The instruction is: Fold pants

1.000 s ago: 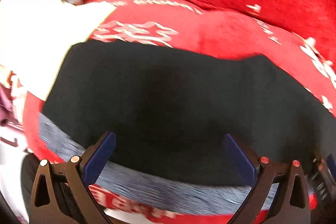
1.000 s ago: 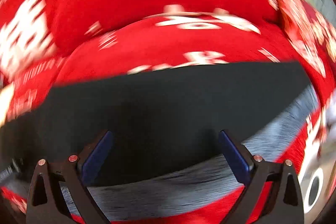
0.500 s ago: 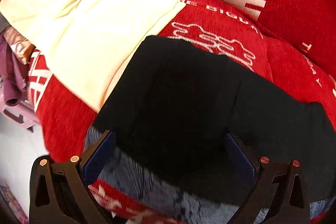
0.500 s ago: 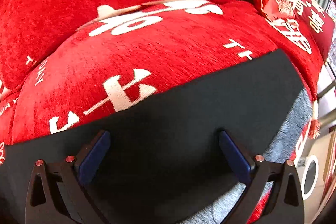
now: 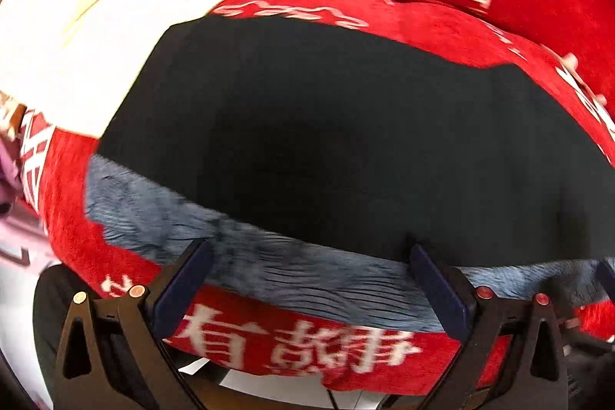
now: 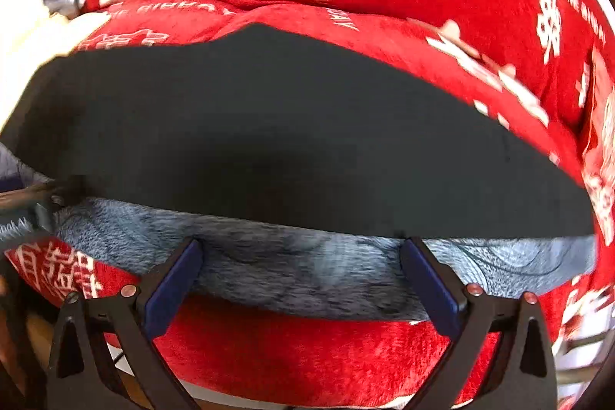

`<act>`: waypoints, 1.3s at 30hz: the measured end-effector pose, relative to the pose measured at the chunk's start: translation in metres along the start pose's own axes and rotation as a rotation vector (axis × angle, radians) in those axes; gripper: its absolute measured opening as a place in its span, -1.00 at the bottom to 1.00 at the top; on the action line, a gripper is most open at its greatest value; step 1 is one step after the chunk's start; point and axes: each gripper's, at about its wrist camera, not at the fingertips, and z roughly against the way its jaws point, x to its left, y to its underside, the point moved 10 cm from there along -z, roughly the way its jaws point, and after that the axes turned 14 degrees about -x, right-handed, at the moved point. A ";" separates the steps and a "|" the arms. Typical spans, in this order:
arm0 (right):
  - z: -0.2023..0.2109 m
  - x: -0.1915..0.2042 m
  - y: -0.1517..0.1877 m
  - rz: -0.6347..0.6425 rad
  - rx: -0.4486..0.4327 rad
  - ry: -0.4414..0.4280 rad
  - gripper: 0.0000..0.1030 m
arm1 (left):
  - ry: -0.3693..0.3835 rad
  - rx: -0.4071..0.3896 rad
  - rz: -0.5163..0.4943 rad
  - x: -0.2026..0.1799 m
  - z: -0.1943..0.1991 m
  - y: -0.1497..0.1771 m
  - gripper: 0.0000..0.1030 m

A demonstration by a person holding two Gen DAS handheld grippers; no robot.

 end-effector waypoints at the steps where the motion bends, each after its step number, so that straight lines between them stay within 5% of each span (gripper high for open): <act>1: 0.003 -0.011 0.000 -0.018 -0.004 0.020 0.98 | 0.000 0.006 0.022 0.008 -0.003 0.001 1.00; 4: 0.006 -0.052 0.005 -0.109 0.006 0.059 0.98 | 0.052 0.040 0.099 0.015 -0.008 0.008 1.00; 9: 0.007 -0.152 0.014 -0.309 0.020 0.169 0.99 | 0.057 0.044 0.085 0.014 -0.004 0.009 1.00; 12: 0.014 -0.216 0.031 -0.410 0.029 0.291 0.99 | 0.059 0.051 0.108 0.022 -0.004 0.008 1.00; 16: 0.014 -0.281 0.058 -0.650 0.031 0.263 0.99 | 0.036 0.058 0.142 0.044 0.000 0.008 1.00; 21: 0.039 -0.346 0.073 -0.780 -0.002 0.467 0.99 | -0.050 0.062 0.127 0.053 0.010 0.003 1.00; 28: 0.096 -0.433 0.123 -1.029 -0.013 0.738 0.99 | 0.072 0.018 -0.077 -0.035 0.046 -0.006 1.00; 34: 0.187 -0.525 0.178 -1.164 -0.085 1.083 0.99 | 0.145 0.021 -0.261 -0.123 0.055 -0.001 1.00; 36: 0.201 -0.539 0.202 -1.275 -0.116 1.069 0.99 | 0.170 0.036 -0.283 -0.145 0.055 0.004 1.00; 39: 0.161 -0.522 0.203 -1.280 -0.092 0.833 0.99 | 0.186 0.057 -0.304 -0.171 0.049 0.007 1.00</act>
